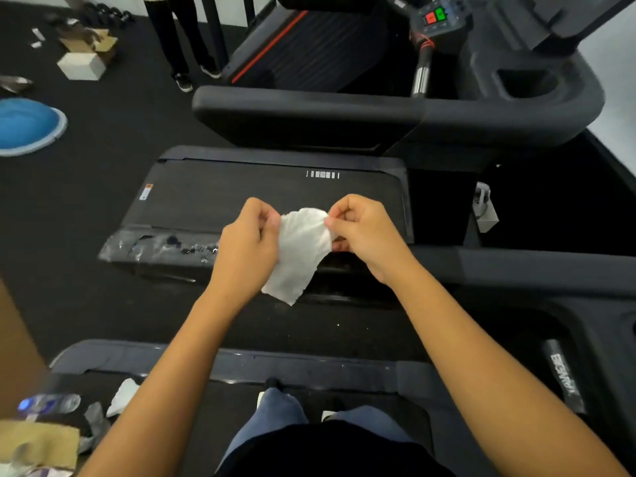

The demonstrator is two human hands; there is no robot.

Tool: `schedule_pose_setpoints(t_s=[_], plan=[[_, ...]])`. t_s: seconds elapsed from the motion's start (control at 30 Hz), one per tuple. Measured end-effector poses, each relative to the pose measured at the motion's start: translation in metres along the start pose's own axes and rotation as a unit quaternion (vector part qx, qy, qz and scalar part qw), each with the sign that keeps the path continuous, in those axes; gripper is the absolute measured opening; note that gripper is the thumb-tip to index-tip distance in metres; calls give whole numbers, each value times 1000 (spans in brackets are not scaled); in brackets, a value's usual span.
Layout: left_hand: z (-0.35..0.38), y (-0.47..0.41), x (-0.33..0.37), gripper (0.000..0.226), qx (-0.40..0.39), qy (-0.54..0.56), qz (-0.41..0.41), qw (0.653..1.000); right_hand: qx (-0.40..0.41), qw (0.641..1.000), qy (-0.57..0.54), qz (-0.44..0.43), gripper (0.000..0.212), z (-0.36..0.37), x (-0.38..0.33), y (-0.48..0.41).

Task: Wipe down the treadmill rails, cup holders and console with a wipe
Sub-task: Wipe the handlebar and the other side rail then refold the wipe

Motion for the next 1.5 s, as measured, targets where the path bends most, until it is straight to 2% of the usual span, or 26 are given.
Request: schedule_pose_setpoints(t_s=[0.07, 0.13, 0.2, 0.27, 0.37, 0.47, 0.6, 0.7, 0.8, 0.87, 0.93, 1.03, 1.1, 1.2, 1.3, 1.37, 1.4, 1.47, 1.5], plan=[[0, -1, 1, 11, 6, -22, -7, 1000, -26, 999, 33, 14, 7, -8, 3, -1], [7, -4, -2, 10, 26, -98, -21, 995, -67, 984, 163, 3, 8, -14, 5, -1], [19, -2, -3, 28, 75, -223, -5, 972, -73, 957, 279, -35, 8, -19, 4, -4], [40, 4, -2, 43, 87, -282, 41, 955, -34, 943, 324, -66, 10, -26, 4, -8], [75, 14, -1, 42, 30, -322, 91, 942, 13, 942, 330, -65, 21, -34, 12, -15], [88, 22, 0, 49, 12, -314, 104, 944, 20, 947, 320, -23, 37, -33, 27, -19], [81, 23, -4, 46, -11, -308, 188, 933, 28, 935, 355, -3, 46, -31, 32, -22], [26, -6, -45, 41, 53, -312, 157, 936, 11, 916, 400, 16, 48, -33, 34, -22], [-32, -34, -94, 44, 104, -335, 8, 936, -49, 882, 469, 28, 46, -17, 35, -22], [-25, -41, -88, 47, 100, -375, -42, 921, -101, 862, 496, 24, 47, 4, 36, -24], [14, -36, -50, 51, 77, -415, 26, 906, -107, 872, 477, 21, 46, 21, 34, -28], [65, -18, -10, 46, 2, -393, 145, 908, -41, 901, 430, 34, 45, 23, 31, -35], [59, -26, -21, 40, -29, -380, 146, 913, -9, 911, 410, 51, 46, 9, 37, -39], [5, -47, -67, 39, 3, -420, 149, 895, -17, 908, 412, 67, 49, -7, 46, -40], [-63, -71, -120, 44, 53, -413, 21, 909, -41, 896, 437, 71, 49, -3, 44, -38], [-67, -77, -119, 41, 87, -437, -4, 895, -69, 880, 464, 74, 52, 9, 40, -36], [-53, -72, -107, 42, 100, -442, 25, 891, -78, 876, 471, 74, 52, 15, 37, -35], [-4, -54, -72, 54, 76, -443, 98, 888, -99, 875, 469, 62, 48, 34, 31, -36], [18, -40, -57, 58, 55, -411, 125, 901, -117, 876, 465, 52, 45, 47, 28, -37]])
Point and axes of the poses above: each hand's wrist, its own y-axis away from the middle knuckle, its own z-axis out of the palm, x = y × z, the point moved 6 cm from there along -y, towards the middle knuckle, and after that the axes turned 13 degrees about -z, right-handed, at the moved point
